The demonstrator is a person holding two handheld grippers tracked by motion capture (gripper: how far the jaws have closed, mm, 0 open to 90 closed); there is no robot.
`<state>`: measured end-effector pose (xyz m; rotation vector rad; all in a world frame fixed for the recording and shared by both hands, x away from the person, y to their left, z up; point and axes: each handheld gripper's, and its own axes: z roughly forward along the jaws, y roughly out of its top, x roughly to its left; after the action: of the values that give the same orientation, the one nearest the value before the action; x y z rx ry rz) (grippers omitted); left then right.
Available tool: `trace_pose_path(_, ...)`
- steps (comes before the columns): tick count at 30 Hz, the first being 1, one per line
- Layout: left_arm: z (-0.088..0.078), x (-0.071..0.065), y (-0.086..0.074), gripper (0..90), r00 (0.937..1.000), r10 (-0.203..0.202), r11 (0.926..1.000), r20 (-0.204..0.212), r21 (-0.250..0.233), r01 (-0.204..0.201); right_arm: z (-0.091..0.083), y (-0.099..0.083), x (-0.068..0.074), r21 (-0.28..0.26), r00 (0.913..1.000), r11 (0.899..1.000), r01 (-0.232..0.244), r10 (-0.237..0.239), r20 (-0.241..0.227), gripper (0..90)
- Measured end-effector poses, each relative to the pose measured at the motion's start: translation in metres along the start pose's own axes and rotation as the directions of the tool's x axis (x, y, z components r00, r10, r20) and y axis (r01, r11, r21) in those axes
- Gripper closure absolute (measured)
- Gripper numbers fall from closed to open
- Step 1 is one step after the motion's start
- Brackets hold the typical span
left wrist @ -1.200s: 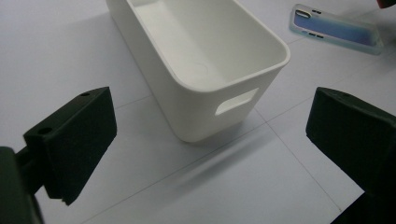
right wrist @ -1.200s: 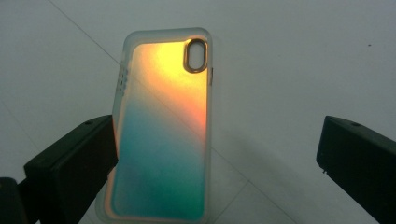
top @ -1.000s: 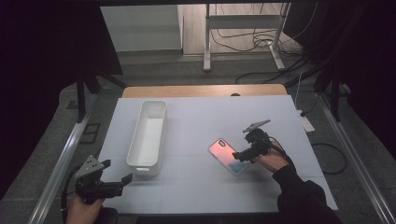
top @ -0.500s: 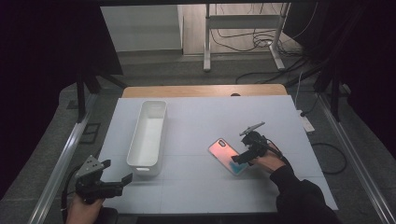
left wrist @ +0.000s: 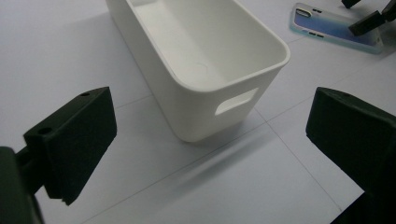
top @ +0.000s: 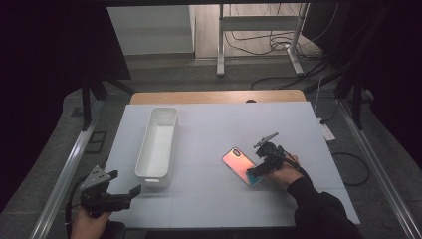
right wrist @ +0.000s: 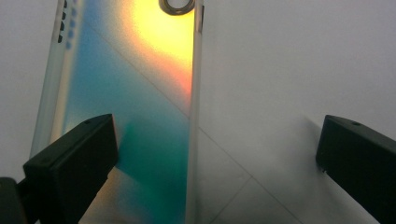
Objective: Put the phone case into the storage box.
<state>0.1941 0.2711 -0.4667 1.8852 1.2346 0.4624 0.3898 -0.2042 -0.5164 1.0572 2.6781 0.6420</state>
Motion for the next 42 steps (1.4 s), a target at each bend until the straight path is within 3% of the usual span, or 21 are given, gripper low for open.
trace_pose_path(3,0.0,0.0,0.0,2.6,1.0,0.003,1.0,-0.001,0.001,-0.003,-0.001,0.001,0.001,0.011,0.9999,1.0,0.012,-0.012,-0.005,2.0)
trace_pose_path(9,0.0,0.0,0.0,2.6,1.0,0.004,1.0,-0.002,0.001,-0.004,-0.012,0.004,0.003,0.014,0.9985,0.999,0.034,-0.033,-0.044,43.3)
trace_pose_path(10,0.0,0.0,0.0,2.6,1.0,0.002,1.0,-0.001,0.001,-0.002,-0.012,0.004,0.003,0.014,0.9985,0.999,0.034,-0.033,-0.044,43.3)
trace_pose_path(12,0.0,0.0,0.0,2.6,1.0,0.0,1.0,-0.002,0.002,0.0,-0.014,0.005,0.002,0.024,0.9978,0.999,0.03,-0.029,-0.06,56.7)
trace_pose_path(18,0.0,0.0,0.0,2.6,1.0,0.001,1.0,-0.002,0.003,-0.001,-0.016,0.006,-0.004,0.049,0.9927,0.998,-0.035,0.04,-0.114,82.8)
trace_pose_path(21,0.0,0.0,0.0,2.6,1.0,0.002,1.0,-0.003,0.003,-0.002,-0.016,0.007,-0.004,0.06,0.9938,0.998,-0.022,0.029,-0.108,86.3)
trace_pose_path(33,0.0,0.001,0.0,2.6,1.0,-0.006,1.0,0.006,-0.006,0.006,-0.017,0.007,-0.005,0.045,0.9923,0.998,-0.048,0.052,-0.112,88.1)
trace_pose_path(38,0.0,0.001,0.0,3.0,0.9999,0.002,1.0,0.016,0.004,-0.002,-0.023,0.008,-0.003,0.006,0.9933,0.999,-0.038,0.038,-0.109,88.1)
trace_pose_path(42,0.0,0.003,0.0,2.3,0.9997,-0.015,0.9999,0.021,0.0,0.015,-0.029,0.007,-0.002,-0.022,0.9935,0.999,-0.028,0.026,-0.111,88.1)
